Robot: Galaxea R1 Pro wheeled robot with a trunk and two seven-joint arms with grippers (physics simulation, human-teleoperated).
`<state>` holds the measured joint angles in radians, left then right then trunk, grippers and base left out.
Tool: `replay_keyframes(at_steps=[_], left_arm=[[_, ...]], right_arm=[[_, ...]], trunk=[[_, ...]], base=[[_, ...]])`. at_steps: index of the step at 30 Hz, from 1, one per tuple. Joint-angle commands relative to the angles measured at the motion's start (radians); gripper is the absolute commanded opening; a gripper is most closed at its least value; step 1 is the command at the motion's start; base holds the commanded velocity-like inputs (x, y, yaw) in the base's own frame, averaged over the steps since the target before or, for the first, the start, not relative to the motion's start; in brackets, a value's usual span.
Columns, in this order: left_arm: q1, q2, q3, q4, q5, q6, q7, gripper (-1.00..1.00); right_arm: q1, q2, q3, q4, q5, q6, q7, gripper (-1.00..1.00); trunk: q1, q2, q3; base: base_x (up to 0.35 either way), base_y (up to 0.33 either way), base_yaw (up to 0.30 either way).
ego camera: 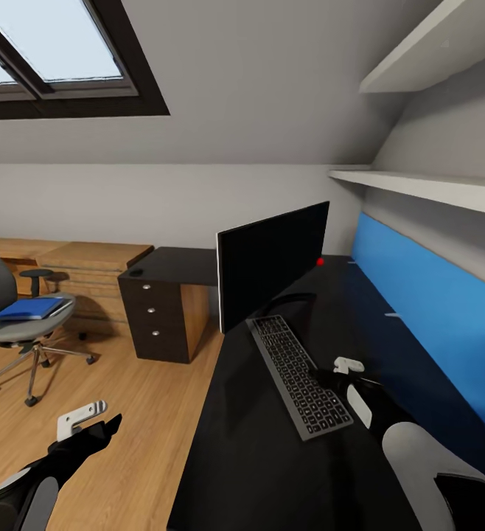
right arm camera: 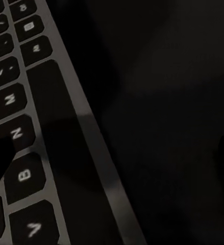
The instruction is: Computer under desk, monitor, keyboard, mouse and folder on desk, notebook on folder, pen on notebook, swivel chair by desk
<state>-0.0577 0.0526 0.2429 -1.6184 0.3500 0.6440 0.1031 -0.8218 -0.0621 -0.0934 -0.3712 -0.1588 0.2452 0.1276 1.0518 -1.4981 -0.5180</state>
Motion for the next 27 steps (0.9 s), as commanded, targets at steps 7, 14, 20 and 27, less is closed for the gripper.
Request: replay_keyframes(at_steps=[7, 14, 20, 27], left_arm=[[-0.001, 0.0, -0.001, -0.001, 0.011, 0.005, 0.009, 1.0], [-0.001, 0.0, -0.001, -0.001, 0.011, 0.005, 0.009, 1.0], [-0.001, 0.001, -0.001, -0.002, 0.011, 0.004, 0.009, 1.0], [-0.001, 0.001, -0.001, -0.002, 0.011, 0.003, 0.009, 1.0]], right_arm=[[0.0, 0.002, 0.007, -0.002, -0.004, 0.006, 0.002, 1.0], [0.001, 0.057, 0.087, -0.005, 0.075, -0.003, -0.061, 1.0], [0.001, 0.079, 0.101, -0.004, 0.091, -0.038, -0.124, 1.0], [0.001, 0.08, 0.104, -0.003, 0.091, -0.034, -0.187, 1.0]], trunk=[[0.0, -0.001, -0.001], [0.0, -0.001, -0.001], [0.0, -0.001, -0.001], [0.008, -0.015, -0.007]], base=[[0.0, 0.0, 0.0], [0.0, 0.0, 0.0], [0.0, 0.0, 0.0], [0.0, 0.0, 0.0]])
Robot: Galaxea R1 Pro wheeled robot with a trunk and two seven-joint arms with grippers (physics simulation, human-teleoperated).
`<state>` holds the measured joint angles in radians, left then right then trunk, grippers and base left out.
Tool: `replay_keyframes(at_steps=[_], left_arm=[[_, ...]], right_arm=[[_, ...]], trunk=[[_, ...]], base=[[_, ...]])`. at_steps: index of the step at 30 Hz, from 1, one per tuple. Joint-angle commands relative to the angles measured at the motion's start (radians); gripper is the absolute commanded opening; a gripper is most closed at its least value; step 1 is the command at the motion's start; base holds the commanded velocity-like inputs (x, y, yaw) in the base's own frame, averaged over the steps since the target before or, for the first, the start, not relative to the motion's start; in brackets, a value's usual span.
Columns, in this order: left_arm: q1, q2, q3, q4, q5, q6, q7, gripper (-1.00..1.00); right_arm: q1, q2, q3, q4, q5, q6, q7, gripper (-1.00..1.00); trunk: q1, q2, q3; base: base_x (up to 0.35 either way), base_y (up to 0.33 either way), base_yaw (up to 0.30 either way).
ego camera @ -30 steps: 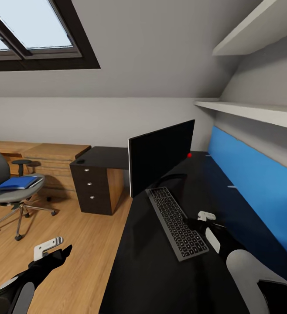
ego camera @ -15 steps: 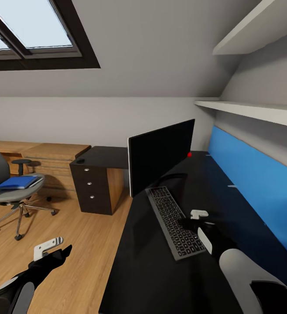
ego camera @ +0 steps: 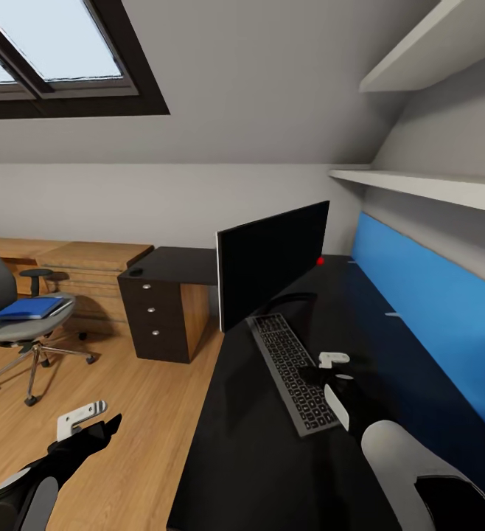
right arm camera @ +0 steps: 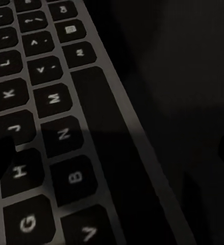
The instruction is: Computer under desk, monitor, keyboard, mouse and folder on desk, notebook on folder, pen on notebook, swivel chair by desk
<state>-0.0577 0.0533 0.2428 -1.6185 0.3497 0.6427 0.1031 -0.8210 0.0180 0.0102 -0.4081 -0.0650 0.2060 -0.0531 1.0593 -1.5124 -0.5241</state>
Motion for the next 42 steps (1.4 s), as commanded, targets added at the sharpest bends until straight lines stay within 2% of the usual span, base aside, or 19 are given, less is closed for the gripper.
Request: replay_keyframes(at_steps=[1, 5, 14, 19, 22, 42], left_arm=[[-0.001, 0.0, 0.0, -0.001, 0.011, 0.005, 0.009, 1.0], [-0.001, 0.0, 0.0, -0.001, 0.011, 0.005, 0.008, 1.0], [-0.001, 0.0, 0.002, -0.001, 0.011, 0.006, 0.008, 1.0], [-0.001, -0.001, 0.048, -0.001, 0.012, 0.007, 0.005, 1.0], [-0.001, -0.001, 0.055, 0.0, 0.012, 0.007, 0.004, 1.0], [-0.001, -0.001, 0.058, 0.0, 0.012, 0.008, 0.004, 1.0]], right_arm=[[0.0, -0.001, 0.0, 0.034, -0.003, 0.006, -0.007, 1.0], [0.0, -0.001, -0.004, 0.032, -0.005, 0.003, -0.009, 1.0], [0.0, -0.001, -0.005, 0.031, -0.008, 0.007, -0.008, 1.0], [0.0, -0.001, -0.007, 0.032, -0.01, 0.007, -0.008, 1.0], [0.0, -0.001, -0.007, 0.033, -0.01, 0.007, -0.008, 1.0], [0.0, -0.001, -0.005, 0.034, -0.006, 0.01, -0.012, 1.0]], trunk=[[0.004, -0.008, -0.004], [0.019, -0.036, -0.017], [0.019, -0.036, -0.017], [0.019, -0.036, -0.017], [0.019, -0.036, -0.017], [0.019, -0.036, -0.017]], base=[[0.0, 0.0, 0.0], [0.0, 0.0, 0.0], [0.0, 0.0, 0.0], [0.0, 0.0, 0.0], [-0.043, 0.0, 0.0], [-0.136, 0.0, 0.0]])
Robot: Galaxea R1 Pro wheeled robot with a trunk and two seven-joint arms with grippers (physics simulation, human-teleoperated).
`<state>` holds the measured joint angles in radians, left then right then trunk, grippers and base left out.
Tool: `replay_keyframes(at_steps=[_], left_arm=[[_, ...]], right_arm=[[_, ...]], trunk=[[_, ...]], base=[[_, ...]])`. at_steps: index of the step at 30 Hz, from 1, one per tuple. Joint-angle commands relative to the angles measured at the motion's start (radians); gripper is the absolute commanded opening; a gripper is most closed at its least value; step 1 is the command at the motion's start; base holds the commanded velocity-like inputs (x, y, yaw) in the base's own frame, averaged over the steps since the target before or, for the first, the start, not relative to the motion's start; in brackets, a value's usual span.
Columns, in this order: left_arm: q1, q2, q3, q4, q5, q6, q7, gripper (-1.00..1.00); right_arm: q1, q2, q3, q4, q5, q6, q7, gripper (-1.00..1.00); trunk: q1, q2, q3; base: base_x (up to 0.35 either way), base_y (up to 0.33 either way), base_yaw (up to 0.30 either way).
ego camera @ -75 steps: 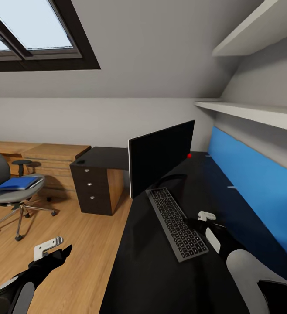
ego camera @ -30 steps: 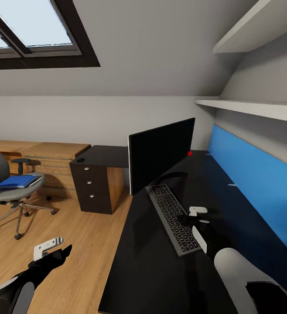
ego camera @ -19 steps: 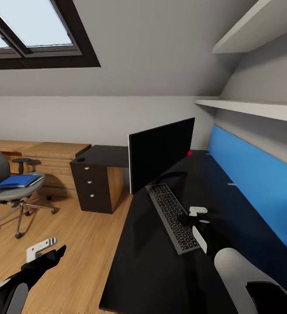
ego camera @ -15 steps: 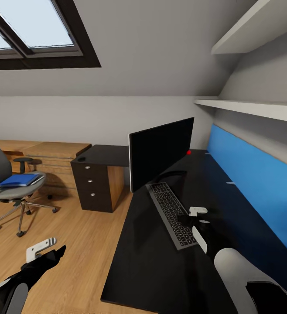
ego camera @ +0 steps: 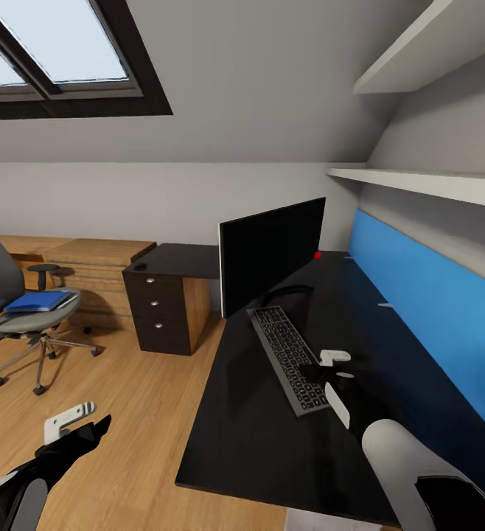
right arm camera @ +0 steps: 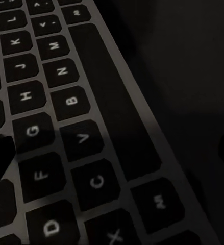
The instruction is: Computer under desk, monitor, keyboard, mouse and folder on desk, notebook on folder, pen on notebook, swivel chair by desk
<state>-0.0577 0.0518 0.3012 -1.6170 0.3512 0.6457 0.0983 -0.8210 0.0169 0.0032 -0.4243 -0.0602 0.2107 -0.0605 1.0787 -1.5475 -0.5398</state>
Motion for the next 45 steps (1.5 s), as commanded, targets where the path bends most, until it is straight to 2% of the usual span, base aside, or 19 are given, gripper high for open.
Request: replay_keyframes(at_steps=[1, 45], left_arm=[[-0.001, 0.0, -0.001, -0.001, 0.011, 0.005, 0.009, 1.0], [-0.001, -0.002, -0.003, -0.001, 0.011, 0.003, 0.009, 1.0]], right_arm=[[0.0, 0.001, 0.003, 0.05, -0.011, 0.005, -0.004, 1.0], [0.0, 0.0, 0.003, 0.05, -0.01, 0.006, -0.004, 1.0]], trunk=[[0.0, -0.001, -0.001], [0.0, -0.001, -0.001]], base=[[-0.014, 0.0, 0.0], [-0.114, 0.0, 0.0]])
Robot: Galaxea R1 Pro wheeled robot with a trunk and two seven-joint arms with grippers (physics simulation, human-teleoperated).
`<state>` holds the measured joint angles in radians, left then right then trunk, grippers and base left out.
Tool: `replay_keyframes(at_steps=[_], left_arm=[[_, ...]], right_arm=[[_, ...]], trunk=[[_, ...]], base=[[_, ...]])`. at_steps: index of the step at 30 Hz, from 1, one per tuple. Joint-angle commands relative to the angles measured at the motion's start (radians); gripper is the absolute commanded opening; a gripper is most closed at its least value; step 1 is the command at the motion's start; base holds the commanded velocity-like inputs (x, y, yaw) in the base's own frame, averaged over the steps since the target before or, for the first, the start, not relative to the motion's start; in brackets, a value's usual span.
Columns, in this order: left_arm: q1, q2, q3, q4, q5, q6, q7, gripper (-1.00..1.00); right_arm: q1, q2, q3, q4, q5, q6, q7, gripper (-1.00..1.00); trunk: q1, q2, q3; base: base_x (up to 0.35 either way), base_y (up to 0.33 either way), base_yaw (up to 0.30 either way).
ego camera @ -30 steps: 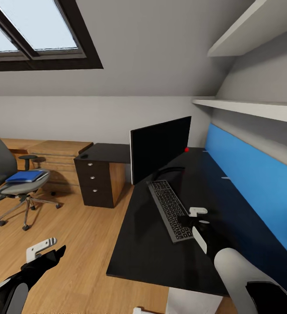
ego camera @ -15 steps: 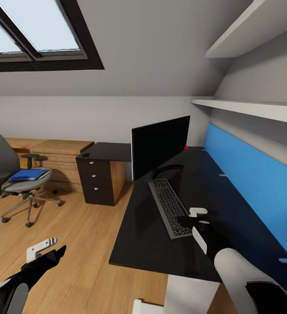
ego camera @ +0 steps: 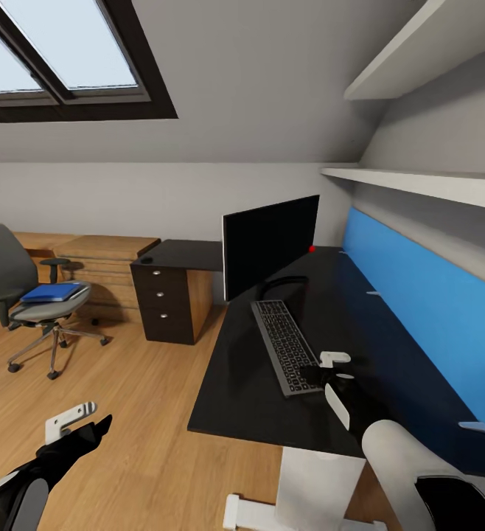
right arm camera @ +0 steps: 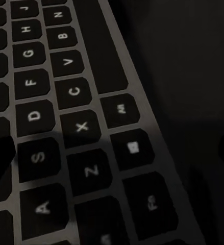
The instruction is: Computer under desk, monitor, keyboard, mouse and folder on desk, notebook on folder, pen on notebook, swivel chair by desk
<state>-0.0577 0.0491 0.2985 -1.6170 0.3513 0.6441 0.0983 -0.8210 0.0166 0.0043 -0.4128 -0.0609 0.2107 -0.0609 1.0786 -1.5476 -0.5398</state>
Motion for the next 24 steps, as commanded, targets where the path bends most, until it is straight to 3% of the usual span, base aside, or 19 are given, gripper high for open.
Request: replay_keyframes(at_steps=[1, 5, 20, 24], left_arm=[[-0.001, 0.0, -0.001, -0.001, 0.011, 0.005, 0.009, 1.0], [-0.001, 0.0, -0.001, -0.001, 0.011, 0.004, 0.008, 1.0], [-0.001, 0.0, -0.002, -0.001, 0.011, 0.002, 0.006, 1.0], [-0.001, 0.0, -0.002, -0.001, 0.011, 0.003, 0.006, 1.0]], right_arm=[[0.0, 0.0, 0.002, 0.039, -0.01, 0.006, -0.003, 1.0], [0.0, 0.0, 0.002, 0.039, -0.01, 0.006, -0.003, 1.0], [0.0, 0.0, 0.002, 0.039, -0.009, 0.006, -0.003, 1.0], [0.0, 0.0, 0.002, 0.039, -0.009, 0.006, -0.003, 1.0]], trunk=[[0.0, 0.0, -0.001], [0.0, 0.0, -0.001], [-0.057, 0.105, 0.046], [-0.057, 0.105, 0.046]], base=[[-0.004, 0.0, 0.0], [-0.001, 0.0, 0.0], [0.0, 0.0, 0.0], [0.0, 0.0, 0.0]])
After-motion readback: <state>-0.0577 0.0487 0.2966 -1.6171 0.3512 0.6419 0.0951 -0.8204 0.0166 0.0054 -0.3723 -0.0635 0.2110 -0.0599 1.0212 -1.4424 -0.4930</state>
